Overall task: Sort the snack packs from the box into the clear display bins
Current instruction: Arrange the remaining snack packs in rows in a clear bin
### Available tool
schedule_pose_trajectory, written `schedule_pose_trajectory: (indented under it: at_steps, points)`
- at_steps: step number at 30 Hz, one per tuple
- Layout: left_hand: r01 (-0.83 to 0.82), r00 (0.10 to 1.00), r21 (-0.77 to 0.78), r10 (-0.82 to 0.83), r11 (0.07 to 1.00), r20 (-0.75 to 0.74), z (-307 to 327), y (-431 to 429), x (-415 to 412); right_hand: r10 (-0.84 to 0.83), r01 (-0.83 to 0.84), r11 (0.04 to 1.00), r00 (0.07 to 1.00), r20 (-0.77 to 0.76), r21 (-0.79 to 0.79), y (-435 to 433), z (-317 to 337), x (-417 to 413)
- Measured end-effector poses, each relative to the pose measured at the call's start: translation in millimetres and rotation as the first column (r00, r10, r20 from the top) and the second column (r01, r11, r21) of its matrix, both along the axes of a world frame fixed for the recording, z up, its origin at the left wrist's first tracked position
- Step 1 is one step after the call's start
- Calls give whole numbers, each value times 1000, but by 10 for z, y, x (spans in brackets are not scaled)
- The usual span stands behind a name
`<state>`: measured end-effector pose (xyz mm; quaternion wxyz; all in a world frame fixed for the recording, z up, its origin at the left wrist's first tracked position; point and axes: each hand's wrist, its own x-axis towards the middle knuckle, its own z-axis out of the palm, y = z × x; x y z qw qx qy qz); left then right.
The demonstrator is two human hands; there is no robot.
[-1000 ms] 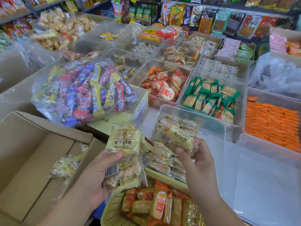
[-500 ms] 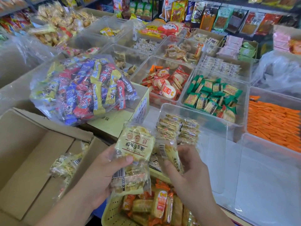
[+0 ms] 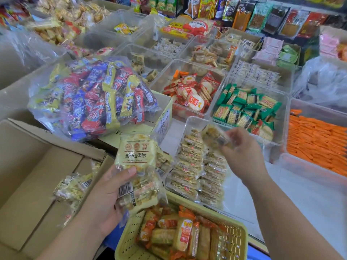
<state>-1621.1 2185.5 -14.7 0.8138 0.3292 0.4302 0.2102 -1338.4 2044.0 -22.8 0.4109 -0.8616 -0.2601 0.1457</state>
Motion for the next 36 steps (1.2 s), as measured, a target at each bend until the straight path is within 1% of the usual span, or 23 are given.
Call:
schedule_pose_trajectory:
  at_steps: [2, 5, 8, 11, 15, 18, 19, 24, 28, 29, 36]
  points:
    - [-18, 1000, -30, 18, 999, 17, -42, 19, -1, 11, -4, 997, 996, 83, -77, 243, -106, 190]
    - [-9, 999, -66, 12, 998, 37, -81, 39, -1, 81, -61, 983, 990, 113, -173, 597, -351, 373]
    - [-9, 999, -69, 12, 998, 41, -102, 61, 5, 176, -145, 943, 981, 79, -299, 839, -619, 462]
    - [-18, 999, -75, 20, 997, 33, -128, 78, -13, 267, -255, 887, 964, -24, -385, 926, -820, 528]
    - [-16, 1000, -84, 18, 996, 21, -182, 109, -65, 356, -366, 849, 929, -100, -381, 902, -943, 594]
    - [-33, 999, -86, 35, 996, 15, -222, 125, -95, 361, -429, 847, 898, -253, -313, 881, -920, 579]
    - [-36, 999, -80, 37, 996, 15, -225, 126, -101, 372, -449, 839, 886, -278, -308, 884, -901, 572]
    - [-6, 1000, -39, 6, 999, 13, -226, 139, -125, 447, -514, 775, 857, -255, -368, 938, -780, 664]
    - [-30, 999, -60, 32, 998, 26, -238, 137, -136, 523, -593, 664, 803, -284, -455, 957, -718, 765]
    - [-37, 999, -68, 39, 997, 27, -233, 133, -134, 528, -596, 651, 800, -283, -470, 966, -738, 761]
    - [-24, 999, -66, 26, 997, 30, -170, 115, -116, 468, -518, 720, 854, -228, -463, 1004, -857, 580]
